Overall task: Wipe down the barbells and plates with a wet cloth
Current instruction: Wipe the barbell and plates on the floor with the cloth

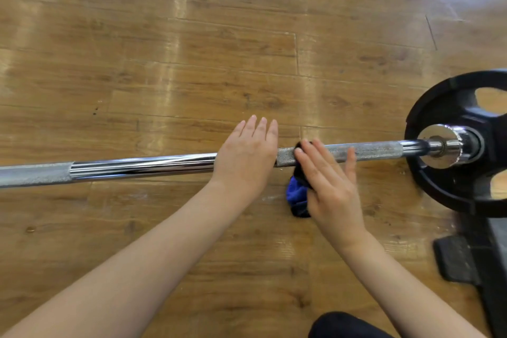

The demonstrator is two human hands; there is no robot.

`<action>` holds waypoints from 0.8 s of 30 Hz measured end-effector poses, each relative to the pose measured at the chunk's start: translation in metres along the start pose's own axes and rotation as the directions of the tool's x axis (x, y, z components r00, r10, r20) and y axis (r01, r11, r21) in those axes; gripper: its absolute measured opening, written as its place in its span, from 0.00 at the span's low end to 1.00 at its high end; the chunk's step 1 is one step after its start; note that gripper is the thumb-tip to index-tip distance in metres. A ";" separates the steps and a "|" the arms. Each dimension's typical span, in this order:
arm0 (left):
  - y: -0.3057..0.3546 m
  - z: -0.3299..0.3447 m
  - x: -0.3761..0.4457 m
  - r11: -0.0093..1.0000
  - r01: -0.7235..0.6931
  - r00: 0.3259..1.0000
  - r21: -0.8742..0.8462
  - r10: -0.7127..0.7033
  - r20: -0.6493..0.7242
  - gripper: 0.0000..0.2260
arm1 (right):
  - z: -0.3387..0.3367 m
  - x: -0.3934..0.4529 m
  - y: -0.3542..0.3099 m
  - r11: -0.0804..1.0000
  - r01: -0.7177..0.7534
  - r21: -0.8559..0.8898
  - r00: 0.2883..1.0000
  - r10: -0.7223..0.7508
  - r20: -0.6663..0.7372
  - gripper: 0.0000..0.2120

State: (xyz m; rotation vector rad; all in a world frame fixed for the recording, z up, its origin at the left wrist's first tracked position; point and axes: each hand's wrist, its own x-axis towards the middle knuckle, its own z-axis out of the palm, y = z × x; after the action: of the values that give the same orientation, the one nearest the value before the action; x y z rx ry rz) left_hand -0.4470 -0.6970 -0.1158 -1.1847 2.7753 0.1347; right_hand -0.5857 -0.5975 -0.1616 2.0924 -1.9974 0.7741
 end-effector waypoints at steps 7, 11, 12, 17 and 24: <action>-0.002 -0.002 0.003 0.998 -0.024 0.999 -0.049 0.026 0.031 0.26 | 0.015 -0.001 -0.028 0.996 -0.091 -0.005 0.991 0.090 -0.102 0.23; -0.004 -0.003 0.005 0.997 -0.045 0.996 -0.056 0.050 0.076 0.28 | 0.003 -0.003 -0.011 0.998 -0.062 -0.009 0.998 0.062 -0.019 0.27; -0.004 -0.002 0.006 0.997 -0.045 0.996 -0.059 0.050 0.074 0.28 | -0.002 -0.005 0.001 0.996 -0.083 -0.033 0.997 0.083 -0.012 0.28; -0.004 -0.001 0.004 0.996 -0.034 0.998 -0.078 0.038 0.054 0.28 | -0.017 -0.016 0.034 0.935 -0.352 -0.044 0.934 0.348 -0.077 0.27; -0.001 -0.001 0.004 0.997 -0.001 1.000 -0.076 0.002 0.022 0.26 | -0.004 0.008 -0.006 0.978 -0.186 0.099 0.981 0.191 -0.040 0.25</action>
State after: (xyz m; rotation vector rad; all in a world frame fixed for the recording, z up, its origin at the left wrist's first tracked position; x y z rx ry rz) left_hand -0.4489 -0.7004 -0.1155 -1.1907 2.7755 0.2541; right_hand -0.5807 -0.6027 -0.1532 1.9301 -2.1967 0.9602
